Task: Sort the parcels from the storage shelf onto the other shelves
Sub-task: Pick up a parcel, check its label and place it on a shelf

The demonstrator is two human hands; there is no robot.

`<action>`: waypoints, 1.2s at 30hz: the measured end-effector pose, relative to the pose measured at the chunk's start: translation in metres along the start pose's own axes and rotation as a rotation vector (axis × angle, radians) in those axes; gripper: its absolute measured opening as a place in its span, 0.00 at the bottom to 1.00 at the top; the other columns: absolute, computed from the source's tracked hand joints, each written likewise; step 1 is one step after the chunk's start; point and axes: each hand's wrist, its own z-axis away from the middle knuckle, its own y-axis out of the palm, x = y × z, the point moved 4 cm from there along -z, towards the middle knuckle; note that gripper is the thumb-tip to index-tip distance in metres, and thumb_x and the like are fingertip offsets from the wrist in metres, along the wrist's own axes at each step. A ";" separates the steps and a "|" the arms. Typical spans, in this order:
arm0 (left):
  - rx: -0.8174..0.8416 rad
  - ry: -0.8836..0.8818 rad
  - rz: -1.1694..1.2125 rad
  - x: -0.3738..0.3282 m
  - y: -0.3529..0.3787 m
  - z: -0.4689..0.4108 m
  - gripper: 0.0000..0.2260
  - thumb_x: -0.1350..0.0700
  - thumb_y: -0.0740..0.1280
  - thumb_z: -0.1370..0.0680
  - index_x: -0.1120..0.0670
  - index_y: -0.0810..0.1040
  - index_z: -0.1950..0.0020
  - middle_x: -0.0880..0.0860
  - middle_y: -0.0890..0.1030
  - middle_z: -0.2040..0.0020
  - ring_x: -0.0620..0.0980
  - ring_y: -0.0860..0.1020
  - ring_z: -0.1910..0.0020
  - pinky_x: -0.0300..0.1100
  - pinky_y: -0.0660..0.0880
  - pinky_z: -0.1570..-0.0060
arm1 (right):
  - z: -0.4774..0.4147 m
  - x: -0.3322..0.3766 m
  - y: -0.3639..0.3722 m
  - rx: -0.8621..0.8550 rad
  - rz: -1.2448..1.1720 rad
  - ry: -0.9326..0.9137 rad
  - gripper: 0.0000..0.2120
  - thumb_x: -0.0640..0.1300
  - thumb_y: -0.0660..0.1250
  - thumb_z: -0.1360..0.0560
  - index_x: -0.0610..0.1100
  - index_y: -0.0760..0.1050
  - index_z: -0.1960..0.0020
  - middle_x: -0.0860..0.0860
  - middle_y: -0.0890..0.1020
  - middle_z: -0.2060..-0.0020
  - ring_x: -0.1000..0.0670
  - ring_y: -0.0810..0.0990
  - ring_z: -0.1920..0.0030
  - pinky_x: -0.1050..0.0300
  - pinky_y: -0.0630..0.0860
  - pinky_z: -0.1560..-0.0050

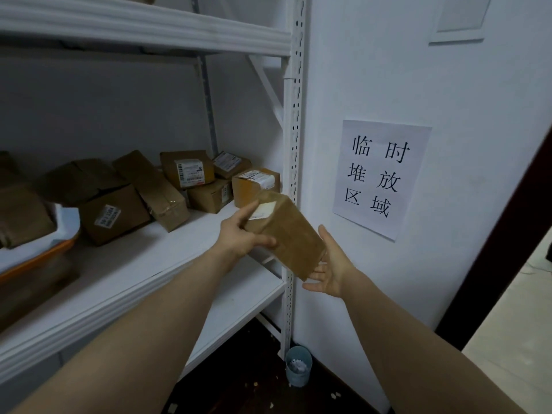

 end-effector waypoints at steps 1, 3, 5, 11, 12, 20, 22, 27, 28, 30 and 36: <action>0.024 0.025 -0.027 -0.002 0.002 0.002 0.40 0.70 0.78 0.38 0.50 0.71 0.29 0.49 0.70 0.39 0.49 0.71 0.42 0.42 0.75 0.43 | -0.002 -0.003 0.002 -0.006 -0.031 0.010 0.39 0.72 0.58 0.28 0.42 0.68 0.32 0.38 0.74 0.37 0.38 0.74 0.37 0.39 0.71 0.35; 0.053 0.039 -0.044 -0.004 0.002 0.003 0.38 0.71 0.77 0.38 0.51 0.74 0.31 0.50 0.71 0.38 0.50 0.72 0.41 0.40 0.74 0.47 | -0.005 -0.009 0.005 -0.027 -0.080 0.048 0.40 0.71 0.56 0.26 0.39 0.67 0.30 0.37 0.75 0.40 0.38 0.75 0.38 0.41 0.72 0.37; 0.070 0.054 -0.072 -0.005 0.000 0.001 0.36 0.71 0.77 0.39 0.51 0.76 0.33 0.51 0.72 0.38 0.51 0.72 0.40 0.39 0.73 0.48 | -0.009 -0.015 0.007 -0.040 -0.129 0.066 0.39 0.69 0.56 0.25 0.39 0.67 0.29 0.37 0.76 0.40 0.38 0.76 0.40 0.43 0.74 0.38; 0.154 0.090 -0.453 0.004 -0.005 -0.004 0.53 0.66 0.78 0.38 0.50 0.51 0.21 0.55 0.59 0.30 0.55 0.62 0.31 0.44 0.68 0.36 | -0.013 -0.021 0.013 -0.022 -0.215 0.058 0.38 0.68 0.60 0.26 0.40 0.67 0.29 0.37 0.76 0.39 0.35 0.75 0.39 0.40 0.73 0.38; 0.168 0.079 -0.512 0.008 -0.004 -0.002 0.54 0.67 0.77 0.37 0.50 0.46 0.21 0.55 0.56 0.29 0.56 0.60 0.30 0.44 0.66 0.35 | -0.014 -0.019 0.011 -0.016 -0.247 0.043 0.38 0.68 0.62 0.27 0.41 0.67 0.30 0.36 0.76 0.40 0.35 0.76 0.41 0.40 0.75 0.40; 0.179 0.367 -0.893 0.021 0.010 0.009 0.42 0.67 0.74 0.35 0.49 0.57 0.27 0.50 0.55 0.31 0.56 0.69 0.37 0.42 0.74 0.44 | -0.011 -0.010 0.015 0.041 -0.194 0.080 0.31 0.64 0.70 0.31 0.42 0.63 0.45 0.37 0.76 0.52 0.36 0.77 0.41 0.41 0.75 0.38; 0.210 0.447 -1.013 0.023 0.013 0.011 0.42 0.68 0.72 0.34 0.44 0.56 0.28 0.48 0.52 0.31 0.58 0.70 0.38 0.46 0.77 0.50 | -0.008 -0.010 0.018 0.093 -0.188 0.153 0.34 0.66 0.69 0.31 0.37 0.64 0.48 0.37 0.77 0.51 0.36 0.79 0.44 0.41 0.79 0.47; 0.328 0.444 -1.223 0.036 0.013 0.009 0.50 0.72 0.69 0.36 0.36 0.44 0.30 0.45 0.41 0.28 0.61 0.73 0.40 0.51 0.79 0.56 | -0.017 -0.019 0.020 0.139 -0.215 0.159 0.28 0.55 0.75 0.34 0.42 0.72 0.40 0.36 0.78 0.44 0.35 0.79 0.46 0.39 0.80 0.53; 0.348 0.416 -1.237 0.037 0.013 0.009 0.52 0.72 0.68 0.35 0.36 0.41 0.29 0.44 0.41 0.28 0.60 0.74 0.41 0.51 0.79 0.55 | -0.023 -0.020 0.018 0.118 -0.237 0.116 0.27 0.51 0.75 0.33 0.42 0.72 0.39 0.37 0.78 0.43 0.36 0.79 0.44 0.38 0.79 0.48; 0.350 0.295 -1.207 0.039 0.012 0.009 0.51 0.70 0.67 0.31 0.39 0.37 0.25 0.45 0.48 0.28 0.58 0.75 0.43 0.51 0.78 0.52 | -0.030 -0.019 0.013 0.066 -0.243 0.015 0.25 0.44 0.75 0.33 0.40 0.73 0.38 0.39 0.81 0.44 0.39 0.80 0.44 0.42 0.78 0.44; 0.145 -0.046 -0.653 0.029 0.016 0.011 0.22 0.54 0.63 0.21 0.56 0.65 0.28 0.55 0.74 0.34 0.54 0.72 0.36 0.44 0.68 0.41 | -0.028 -0.007 0.001 -0.056 0.144 -0.222 0.23 0.35 0.76 0.36 0.38 0.75 0.43 0.43 0.84 0.55 0.46 0.83 0.57 0.56 0.79 0.62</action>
